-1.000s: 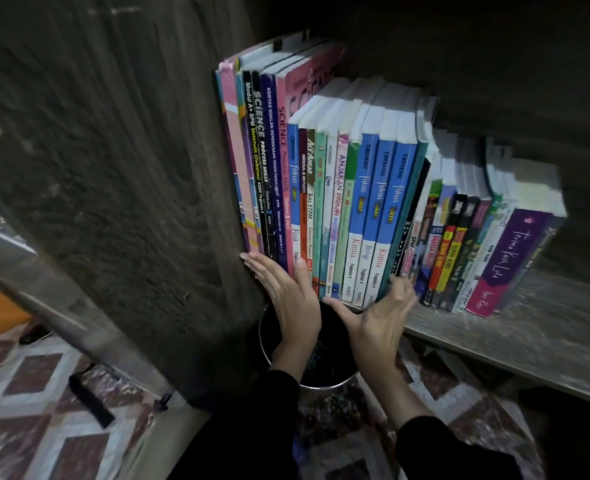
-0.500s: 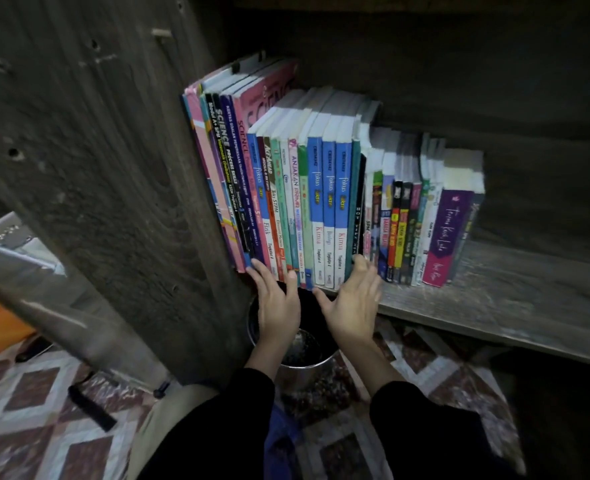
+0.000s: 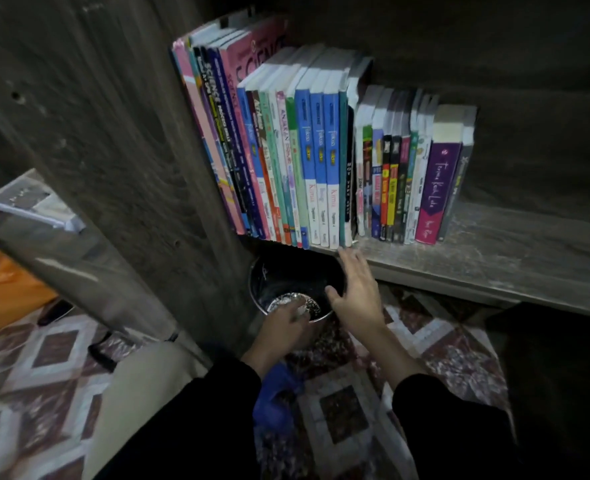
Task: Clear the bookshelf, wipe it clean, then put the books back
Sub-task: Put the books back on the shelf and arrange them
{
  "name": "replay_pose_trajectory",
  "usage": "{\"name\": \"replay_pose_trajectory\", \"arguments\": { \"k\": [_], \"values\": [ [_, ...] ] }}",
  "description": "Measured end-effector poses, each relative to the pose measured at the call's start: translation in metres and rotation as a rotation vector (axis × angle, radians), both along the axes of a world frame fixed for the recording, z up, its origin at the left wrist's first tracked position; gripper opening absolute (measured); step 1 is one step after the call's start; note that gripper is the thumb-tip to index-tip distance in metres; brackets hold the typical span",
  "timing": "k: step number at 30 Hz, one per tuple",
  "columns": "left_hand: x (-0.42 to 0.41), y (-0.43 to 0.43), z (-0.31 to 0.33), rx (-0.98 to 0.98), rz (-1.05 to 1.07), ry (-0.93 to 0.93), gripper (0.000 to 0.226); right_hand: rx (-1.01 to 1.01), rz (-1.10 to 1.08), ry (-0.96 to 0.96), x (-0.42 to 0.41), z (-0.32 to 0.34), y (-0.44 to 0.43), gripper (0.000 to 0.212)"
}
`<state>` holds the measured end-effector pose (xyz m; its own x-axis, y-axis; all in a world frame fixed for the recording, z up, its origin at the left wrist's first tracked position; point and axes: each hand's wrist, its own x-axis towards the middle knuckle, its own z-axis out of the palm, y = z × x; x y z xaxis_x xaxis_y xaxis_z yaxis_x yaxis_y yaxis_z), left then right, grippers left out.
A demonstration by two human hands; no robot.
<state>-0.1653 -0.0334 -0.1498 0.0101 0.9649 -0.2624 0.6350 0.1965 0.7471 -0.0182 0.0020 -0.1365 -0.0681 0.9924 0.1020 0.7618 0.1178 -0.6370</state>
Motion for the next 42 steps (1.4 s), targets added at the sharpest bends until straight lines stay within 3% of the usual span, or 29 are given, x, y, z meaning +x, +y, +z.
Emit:
{"name": "replay_pose_trajectory", "arguments": {
  "k": [5, 10, 16, 25, 29, 37, 42],
  "values": [
    [-0.032, -0.015, -0.005, -0.013, 0.135, 0.000, 0.033, 0.141, -0.097, 0.070, -0.025, -0.028, -0.022, 0.065],
    [-0.056, -0.024, -0.020, -0.049, 0.142, 0.070, 0.036, 0.051, -0.091, 0.165, -0.052, -0.059, -0.043, 0.053],
    [-0.072, -0.031, -0.044, -0.155, 0.116, 0.156, 0.040, -0.039, -0.038, 0.114, -0.075, -0.090, -0.058, 0.066],
    [-0.057, -0.017, -0.044, -0.067, 0.082, 0.131, 0.055, -0.041, -0.006, 0.165, -0.072, -0.077, -0.043, 0.058],
    [-0.056, -0.014, -0.037, 0.018, 0.134, 0.075, 0.073, 0.009, 0.033, 0.202, -0.072, -0.070, -0.040, 0.061],
    [-0.042, -0.007, -0.006, 0.399, 0.119, 0.018, 0.068, 0.291, 0.002, 0.311, -0.061, -0.039, -0.033, 0.071],
    [-0.004, 0.014, 0.041, 0.651, 0.051, 0.148, 0.064, 0.520, -0.092, 0.244, -0.034, -0.003, -0.004, 0.070]
  ]
}}
